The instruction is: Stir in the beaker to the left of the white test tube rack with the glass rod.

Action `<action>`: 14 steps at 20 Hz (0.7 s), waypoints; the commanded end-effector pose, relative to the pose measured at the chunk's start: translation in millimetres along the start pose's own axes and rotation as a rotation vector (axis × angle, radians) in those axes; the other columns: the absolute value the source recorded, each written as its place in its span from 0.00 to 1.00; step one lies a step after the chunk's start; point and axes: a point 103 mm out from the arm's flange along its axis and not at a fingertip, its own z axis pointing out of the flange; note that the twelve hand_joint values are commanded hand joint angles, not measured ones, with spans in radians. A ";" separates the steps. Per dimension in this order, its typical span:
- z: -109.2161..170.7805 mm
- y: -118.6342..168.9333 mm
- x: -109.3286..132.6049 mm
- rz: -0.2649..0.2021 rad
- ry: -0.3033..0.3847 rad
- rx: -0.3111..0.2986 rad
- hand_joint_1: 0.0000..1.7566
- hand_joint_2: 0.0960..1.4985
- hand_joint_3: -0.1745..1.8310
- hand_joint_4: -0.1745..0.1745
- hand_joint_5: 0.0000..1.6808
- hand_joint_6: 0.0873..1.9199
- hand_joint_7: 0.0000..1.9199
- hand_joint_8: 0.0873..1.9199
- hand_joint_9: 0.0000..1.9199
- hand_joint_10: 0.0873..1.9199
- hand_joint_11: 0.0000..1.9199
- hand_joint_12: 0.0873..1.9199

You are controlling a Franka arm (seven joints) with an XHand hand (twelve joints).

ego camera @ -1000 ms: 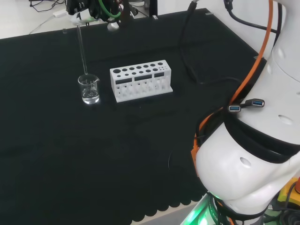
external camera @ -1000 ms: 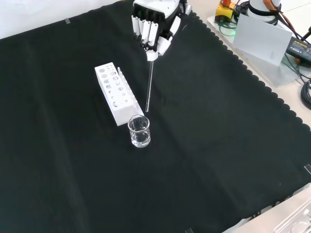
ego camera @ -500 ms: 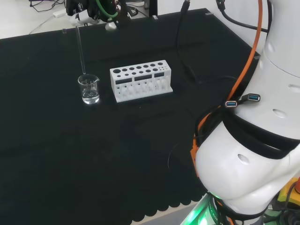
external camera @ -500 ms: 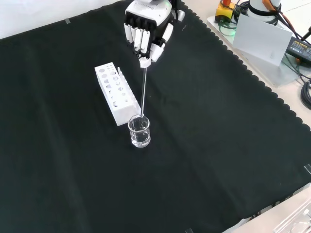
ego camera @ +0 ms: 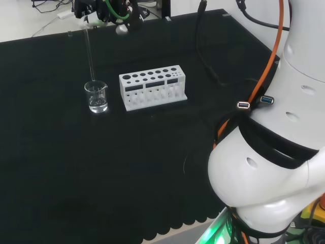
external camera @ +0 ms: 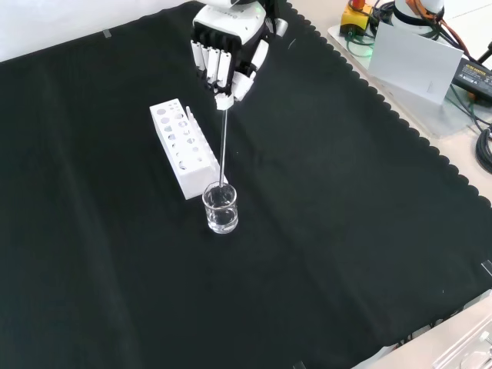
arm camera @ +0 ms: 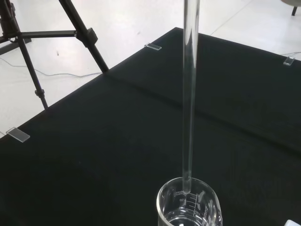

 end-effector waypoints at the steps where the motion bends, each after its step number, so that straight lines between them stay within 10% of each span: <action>1: 24.4 6.7 -11.5 0.008 0.017 0.020 0.75 0.72 0.00 0.00 0.78 0.04 0.62 0.49 0.86 0.32 0.83 0.32; 14: 53.0 3.2 -16.9 0.009 0.030 0.059 0.75 0.72 0.00 0.00 0.78 0.04 0.62 0.49 0.86 0.32 0.83 0.32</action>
